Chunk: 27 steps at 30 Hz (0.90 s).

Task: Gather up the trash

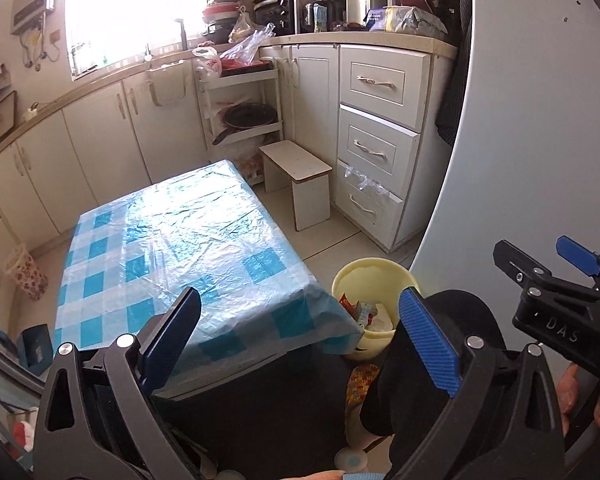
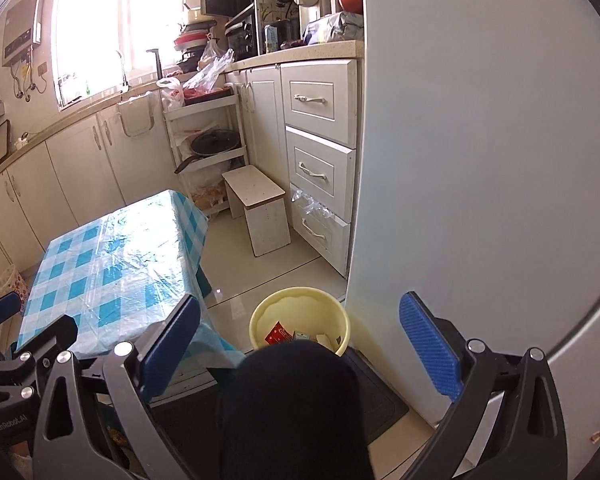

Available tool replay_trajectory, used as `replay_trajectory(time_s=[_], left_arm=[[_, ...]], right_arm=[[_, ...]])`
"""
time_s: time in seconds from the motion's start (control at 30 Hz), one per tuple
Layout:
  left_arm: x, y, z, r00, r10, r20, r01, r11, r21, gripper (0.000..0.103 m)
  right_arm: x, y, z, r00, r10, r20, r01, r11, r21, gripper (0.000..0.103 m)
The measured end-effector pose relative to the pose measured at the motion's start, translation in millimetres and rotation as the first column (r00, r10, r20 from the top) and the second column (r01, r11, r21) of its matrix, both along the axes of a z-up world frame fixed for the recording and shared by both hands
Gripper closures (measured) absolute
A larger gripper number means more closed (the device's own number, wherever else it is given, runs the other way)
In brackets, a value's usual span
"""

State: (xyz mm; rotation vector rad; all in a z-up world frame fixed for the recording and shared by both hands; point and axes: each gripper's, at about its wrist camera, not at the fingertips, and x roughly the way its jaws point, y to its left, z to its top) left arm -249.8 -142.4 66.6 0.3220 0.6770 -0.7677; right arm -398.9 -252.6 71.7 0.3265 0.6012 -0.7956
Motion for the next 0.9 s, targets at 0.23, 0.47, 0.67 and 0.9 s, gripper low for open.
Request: replay_trajectory(time_s=[0.23, 0.47, 0.67, 0.9], left_arm=[[-13, 24, 11, 1.0, 0.007, 0.014, -0.007, 1.0, 0.015, 0.008], [-21, 47, 29, 0.996, 0.049, 0.074, -0.049, 0.999, 0.008, 0.008], [-25, 61, 43, 0.994, 0.05, 0.098, -0.049, 0.999, -0.018, 0.008], [-24, 74, 58, 0.988, 0.081, 0.132, -0.077, 0.997, -0.03, 0.008]], right_arm=[[-20, 24, 8, 1.0, -0.003, 0.02, 0.003, 1.0, -0.007, 0.007], [-28, 46, 21, 0.999, 0.0, 0.043, 0.002, 0.999, -0.047, 0.007], [-28, 56, 27, 0.998, 0.013, 0.056, -0.009, 0.998, -0.064, 0.007], [-29, 62, 31, 0.998, 0.02, 0.063, -0.015, 0.997, -0.076, 0.007]])
